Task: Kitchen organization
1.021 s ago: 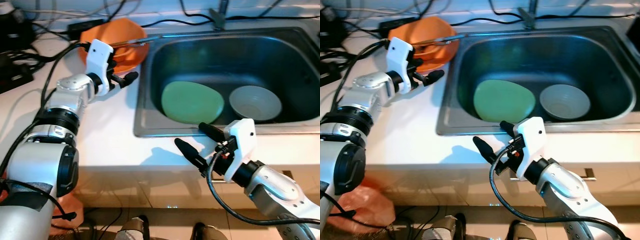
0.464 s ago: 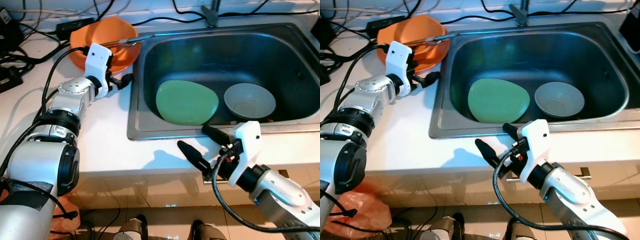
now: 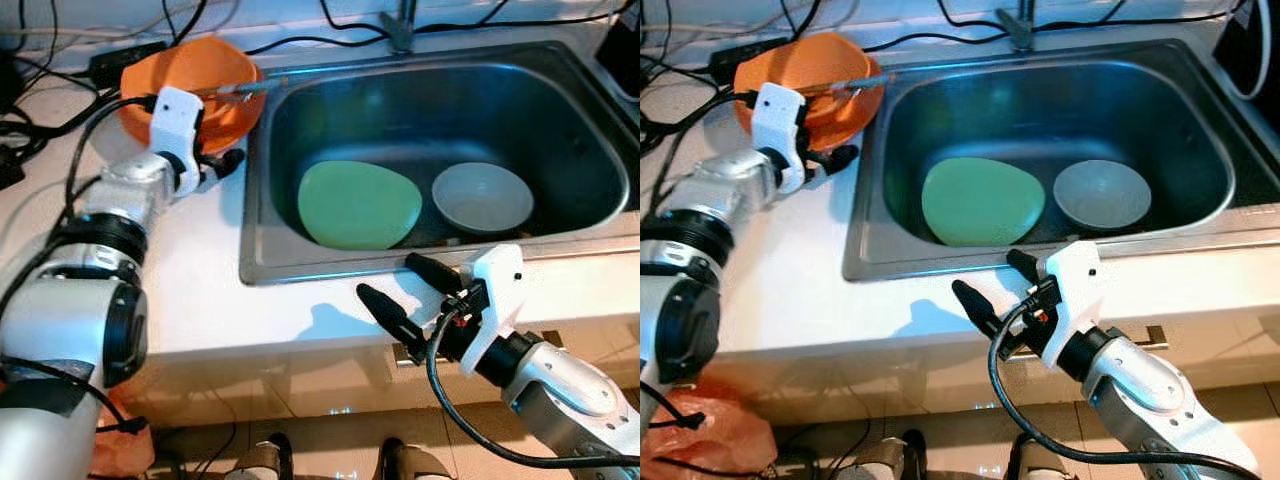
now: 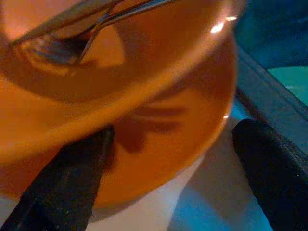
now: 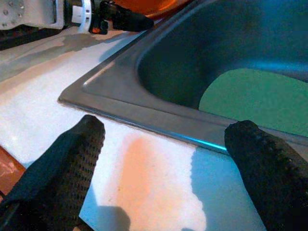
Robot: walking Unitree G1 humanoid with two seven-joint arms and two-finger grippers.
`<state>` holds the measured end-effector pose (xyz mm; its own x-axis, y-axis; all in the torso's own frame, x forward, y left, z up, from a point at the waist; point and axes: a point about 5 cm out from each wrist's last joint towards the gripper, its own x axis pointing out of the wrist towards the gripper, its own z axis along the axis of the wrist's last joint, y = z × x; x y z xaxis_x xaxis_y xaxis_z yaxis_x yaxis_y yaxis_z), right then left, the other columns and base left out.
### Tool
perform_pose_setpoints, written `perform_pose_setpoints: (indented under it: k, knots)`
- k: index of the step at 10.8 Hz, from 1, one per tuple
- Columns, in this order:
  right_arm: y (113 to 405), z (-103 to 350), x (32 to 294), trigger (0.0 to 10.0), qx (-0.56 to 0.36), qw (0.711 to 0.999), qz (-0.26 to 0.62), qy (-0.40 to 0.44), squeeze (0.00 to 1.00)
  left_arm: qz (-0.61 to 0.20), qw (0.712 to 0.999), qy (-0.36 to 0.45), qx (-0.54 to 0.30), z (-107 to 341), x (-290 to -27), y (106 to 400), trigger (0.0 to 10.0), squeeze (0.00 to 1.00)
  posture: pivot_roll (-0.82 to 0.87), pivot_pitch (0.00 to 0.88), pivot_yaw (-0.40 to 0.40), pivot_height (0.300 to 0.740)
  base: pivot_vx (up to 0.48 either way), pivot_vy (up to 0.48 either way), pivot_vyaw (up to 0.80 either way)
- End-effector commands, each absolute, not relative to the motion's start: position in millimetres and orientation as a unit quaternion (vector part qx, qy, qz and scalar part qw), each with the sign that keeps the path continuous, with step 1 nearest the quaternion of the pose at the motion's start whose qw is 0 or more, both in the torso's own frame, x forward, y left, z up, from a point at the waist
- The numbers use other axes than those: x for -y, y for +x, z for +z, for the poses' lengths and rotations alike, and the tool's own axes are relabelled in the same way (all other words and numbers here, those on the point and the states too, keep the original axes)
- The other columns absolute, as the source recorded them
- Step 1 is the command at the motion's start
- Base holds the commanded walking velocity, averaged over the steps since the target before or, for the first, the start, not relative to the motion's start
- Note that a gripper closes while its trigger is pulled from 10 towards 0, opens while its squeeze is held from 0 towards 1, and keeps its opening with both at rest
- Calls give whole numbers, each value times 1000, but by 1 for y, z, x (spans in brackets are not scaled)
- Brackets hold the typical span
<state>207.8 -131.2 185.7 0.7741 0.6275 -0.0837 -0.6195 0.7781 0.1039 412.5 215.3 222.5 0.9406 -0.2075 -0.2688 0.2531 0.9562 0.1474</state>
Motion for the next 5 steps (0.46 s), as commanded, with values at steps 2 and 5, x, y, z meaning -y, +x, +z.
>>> perform_pose_setpoints:
  k: [2,5]
  knots:
    - [208,182,133,10000,-71,942,326,36,0,-123,962,57,-237,176,-225,397,10000,0,-107,224,91,740,0,0,0]
    - [212,183,133,10000,-66,942,328,34,0,-149,953,74,-255,180,-232,395,10000,0,-93,210,91,740,0,0,0]
